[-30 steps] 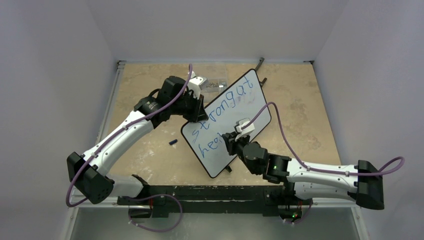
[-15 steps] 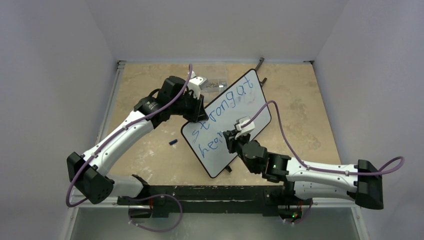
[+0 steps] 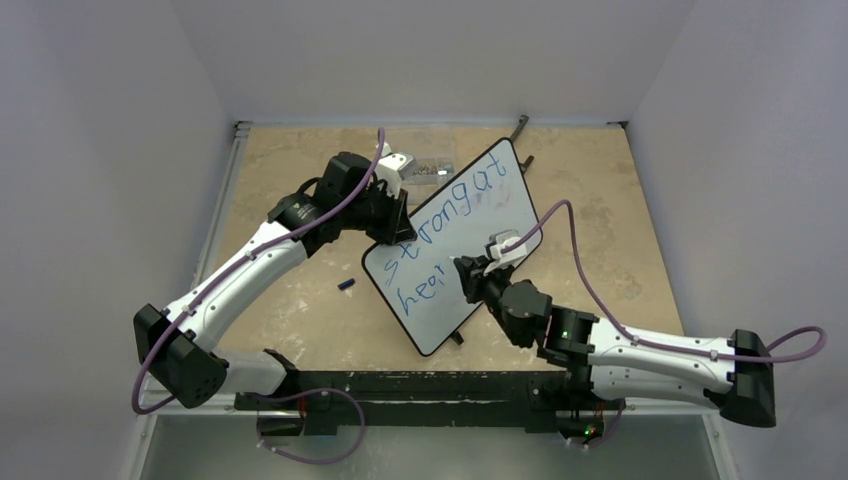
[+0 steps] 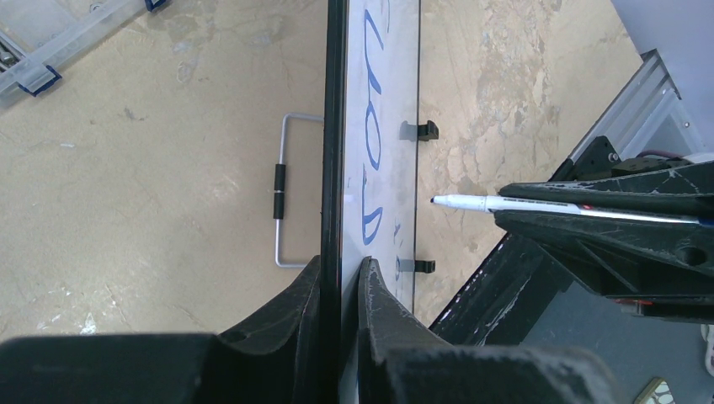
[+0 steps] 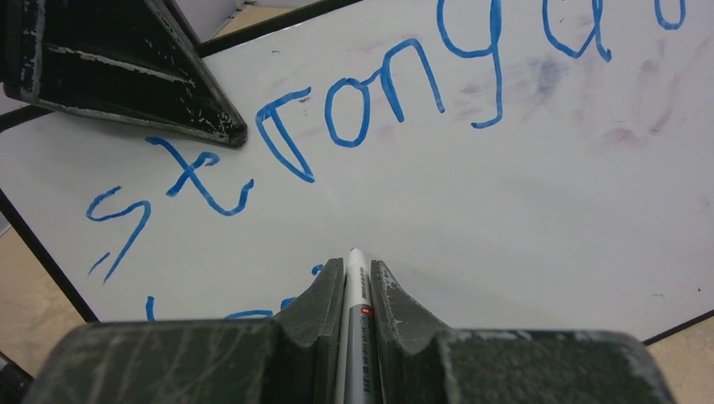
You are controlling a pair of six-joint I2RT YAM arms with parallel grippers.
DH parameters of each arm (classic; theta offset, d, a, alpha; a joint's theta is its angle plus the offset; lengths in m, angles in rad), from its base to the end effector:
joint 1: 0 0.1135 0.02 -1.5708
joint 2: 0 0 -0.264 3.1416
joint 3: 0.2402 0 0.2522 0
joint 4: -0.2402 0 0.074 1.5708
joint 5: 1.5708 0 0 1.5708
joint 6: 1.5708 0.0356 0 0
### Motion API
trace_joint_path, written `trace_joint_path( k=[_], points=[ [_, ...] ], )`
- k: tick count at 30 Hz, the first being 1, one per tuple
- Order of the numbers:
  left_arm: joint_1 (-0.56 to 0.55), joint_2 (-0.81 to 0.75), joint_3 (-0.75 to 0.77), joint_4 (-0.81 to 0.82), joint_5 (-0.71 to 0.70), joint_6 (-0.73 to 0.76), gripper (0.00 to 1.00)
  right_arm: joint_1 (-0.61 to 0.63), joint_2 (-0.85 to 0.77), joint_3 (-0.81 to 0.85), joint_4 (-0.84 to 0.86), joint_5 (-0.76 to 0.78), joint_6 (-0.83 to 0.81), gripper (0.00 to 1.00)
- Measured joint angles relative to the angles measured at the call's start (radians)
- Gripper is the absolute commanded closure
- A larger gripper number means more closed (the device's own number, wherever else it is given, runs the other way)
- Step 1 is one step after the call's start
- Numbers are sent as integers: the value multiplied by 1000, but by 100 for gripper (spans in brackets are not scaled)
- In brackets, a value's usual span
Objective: Write a sentence on the whiteboard
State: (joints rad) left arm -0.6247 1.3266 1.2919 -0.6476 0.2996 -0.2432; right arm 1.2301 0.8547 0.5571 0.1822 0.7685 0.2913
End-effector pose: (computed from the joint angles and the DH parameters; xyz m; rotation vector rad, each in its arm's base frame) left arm 0.2266 -0.1763 0.3530 0.6078 2.2622 -0.7875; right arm 0.0893 0.1778 0.2867 -0.2071 1.6657 0.5073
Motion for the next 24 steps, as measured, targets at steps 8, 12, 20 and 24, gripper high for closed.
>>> trace_joint_path(
  k=[8, 12, 20, 24],
  points=[
    [0, 0, 0, 0, 0, 0, 100, -6, 78, 0, 18, -2, 0, 100],
    [0, 0, 0, 0, 0, 0, 100, -18, 95, 0, 32, -5, 0, 100],
    [0, 0, 0, 0, 1, 0, 100, -43, 108, 0, 58, -27, 0, 100],
    [0, 0, 0, 0, 0, 0, 100, -54, 108, -2, 68, -32, 3, 100]
  ],
)
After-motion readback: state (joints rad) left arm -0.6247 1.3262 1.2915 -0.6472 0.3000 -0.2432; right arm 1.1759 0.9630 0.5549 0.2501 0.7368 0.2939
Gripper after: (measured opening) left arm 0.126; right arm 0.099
